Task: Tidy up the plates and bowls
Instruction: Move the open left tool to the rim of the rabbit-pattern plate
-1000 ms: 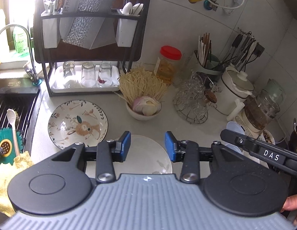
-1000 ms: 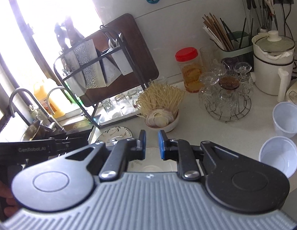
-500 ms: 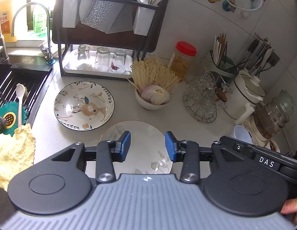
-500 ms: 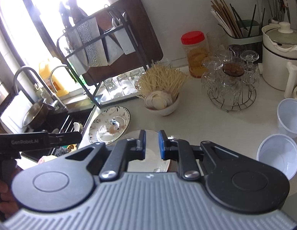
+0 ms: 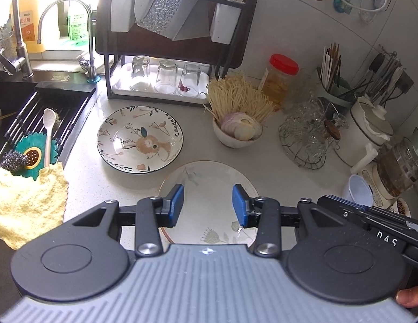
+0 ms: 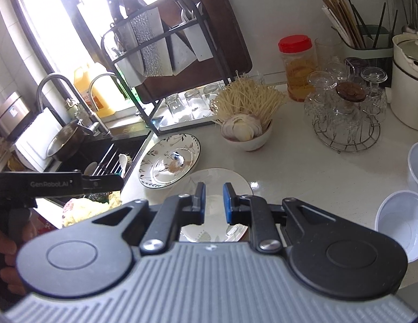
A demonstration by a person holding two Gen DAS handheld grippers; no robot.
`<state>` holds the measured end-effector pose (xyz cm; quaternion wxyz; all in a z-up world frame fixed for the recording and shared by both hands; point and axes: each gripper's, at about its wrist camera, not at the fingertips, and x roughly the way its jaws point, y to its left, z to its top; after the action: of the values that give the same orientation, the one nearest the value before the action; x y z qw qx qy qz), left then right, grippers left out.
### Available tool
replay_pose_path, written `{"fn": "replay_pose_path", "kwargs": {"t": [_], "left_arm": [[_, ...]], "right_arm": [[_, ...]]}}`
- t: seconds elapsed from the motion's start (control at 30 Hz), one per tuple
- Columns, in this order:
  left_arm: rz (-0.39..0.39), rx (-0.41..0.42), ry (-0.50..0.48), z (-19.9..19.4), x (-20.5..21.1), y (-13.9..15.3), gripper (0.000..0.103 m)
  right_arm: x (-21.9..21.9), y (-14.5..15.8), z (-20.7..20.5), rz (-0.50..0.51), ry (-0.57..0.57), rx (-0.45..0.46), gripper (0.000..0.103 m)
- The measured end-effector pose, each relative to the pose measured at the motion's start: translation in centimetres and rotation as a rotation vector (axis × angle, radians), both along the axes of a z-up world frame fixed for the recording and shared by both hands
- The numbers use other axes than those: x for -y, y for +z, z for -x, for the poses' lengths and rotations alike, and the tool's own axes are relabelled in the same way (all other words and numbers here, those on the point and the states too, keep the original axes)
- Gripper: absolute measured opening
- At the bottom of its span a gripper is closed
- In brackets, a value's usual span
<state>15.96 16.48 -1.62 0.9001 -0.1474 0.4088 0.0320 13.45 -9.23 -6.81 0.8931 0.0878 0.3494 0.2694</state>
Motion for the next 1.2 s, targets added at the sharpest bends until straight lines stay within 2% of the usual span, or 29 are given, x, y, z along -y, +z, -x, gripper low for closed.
{"fn": "replay_pose_path", "kwargs": {"t": [0.3, 0.5, 0.67, 0.93, 1.2], "left_arm": [[0.016, -0.029, -0.038, -2.8, -2.4, -1.4, 0.045], [0.035, -0.039, -0.051, -5.0, -5.9, -1.7, 0.045], [0.007, -0.023, -0.063, -7.2, -9.7, -1.6, 0.045], [0.058, -0.052, -0.074, -10.3, -14.8, -4.5, 0.045], [0.076, -0.117, -0.113, -13.6, -18.7, -7.9, 0.045]], "right_arm": [[-2.6, -0.7, -1.9, 0.005, -0.021, -0.046, 0.018], [-5.0, -1.1, -3.8, 0.001, -0.051, -0.078, 0.018], [-7.3, -1.1, -5.5, 0.007, -0.095, -0.094, 0.018], [-11.4, -1.3, -8.6, 0.010, -0.146, -0.092, 0.018], [-14.7, -3.4, -11.5, -0.020, -0.183, -0.169, 0.018]]}}
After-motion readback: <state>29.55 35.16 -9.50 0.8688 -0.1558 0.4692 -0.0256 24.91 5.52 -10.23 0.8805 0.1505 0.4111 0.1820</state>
